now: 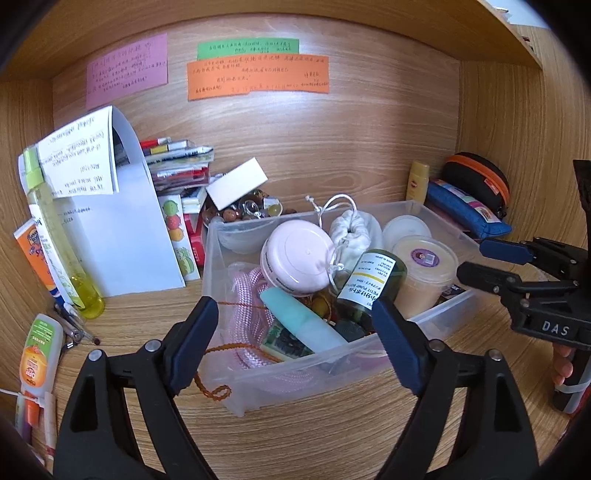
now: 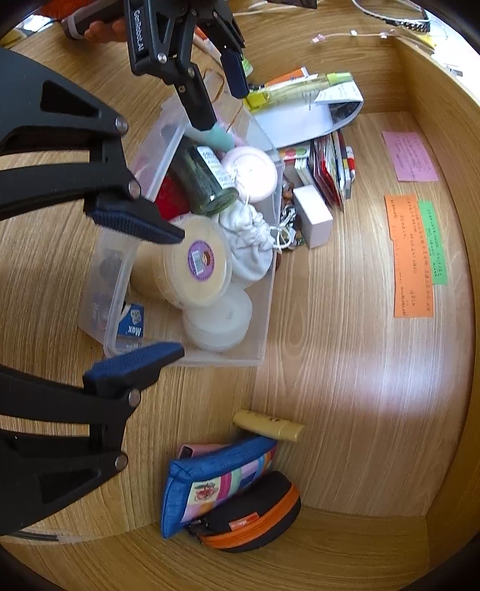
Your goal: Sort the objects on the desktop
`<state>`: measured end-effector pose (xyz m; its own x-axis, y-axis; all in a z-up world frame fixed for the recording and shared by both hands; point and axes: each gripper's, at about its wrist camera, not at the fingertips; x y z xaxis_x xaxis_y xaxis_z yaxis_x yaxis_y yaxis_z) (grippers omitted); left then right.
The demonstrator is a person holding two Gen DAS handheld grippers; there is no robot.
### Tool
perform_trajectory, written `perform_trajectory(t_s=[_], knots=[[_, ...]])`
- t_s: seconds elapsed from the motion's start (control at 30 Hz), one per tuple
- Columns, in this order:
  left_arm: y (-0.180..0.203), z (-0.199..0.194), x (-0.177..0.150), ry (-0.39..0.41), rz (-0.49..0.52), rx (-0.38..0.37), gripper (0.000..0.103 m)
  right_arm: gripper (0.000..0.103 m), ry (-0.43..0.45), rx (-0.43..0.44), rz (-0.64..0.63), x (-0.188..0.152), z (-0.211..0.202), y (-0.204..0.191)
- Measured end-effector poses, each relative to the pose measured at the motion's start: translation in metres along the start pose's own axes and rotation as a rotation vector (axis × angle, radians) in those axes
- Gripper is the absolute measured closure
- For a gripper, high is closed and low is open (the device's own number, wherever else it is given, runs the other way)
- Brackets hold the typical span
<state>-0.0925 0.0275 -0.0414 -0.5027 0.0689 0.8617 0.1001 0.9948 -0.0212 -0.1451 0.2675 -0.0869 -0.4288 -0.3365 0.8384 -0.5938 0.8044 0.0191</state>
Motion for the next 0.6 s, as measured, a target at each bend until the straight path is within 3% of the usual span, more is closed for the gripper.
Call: perform_trajectory(t_s=[0.17, 0.27, 0.43, 0.6], knots=[[-0.003, -0.004, 0.000, 0.017, -0.013, 0.003, 0.016, 0.043, 0.014, -0.003, -0.035, -0.001, -0.003, -0.007], [-0.009, -0.005, 0.001, 0.011, -0.050, -0.019, 0.007, 0.031, 0.023, -0.020, -0.034, 0.000, -0.007, -0.007], [-0.015, -0.011, 0.002, -0.001, -0.104, -0.040, 0.006, 0.021, 0.029, -0.060, -0.038, 0.003, -0.015, -0.006], [-0.015, -0.028, 0.003, 0.031, -0.116, -0.016, 0.003, 0.020, 0.034, -0.053, -0.036, 0.001, -0.031, -0.007]])
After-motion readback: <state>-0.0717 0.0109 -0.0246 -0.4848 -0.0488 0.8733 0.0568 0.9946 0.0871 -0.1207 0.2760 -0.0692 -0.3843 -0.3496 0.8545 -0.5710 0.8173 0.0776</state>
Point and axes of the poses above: each gripper's, at about its wrist camera, not at the fingertips, and z roughly the way its jaws point, y to its right, x to its top, and after that the axes turned 1 degree about y, right-handed
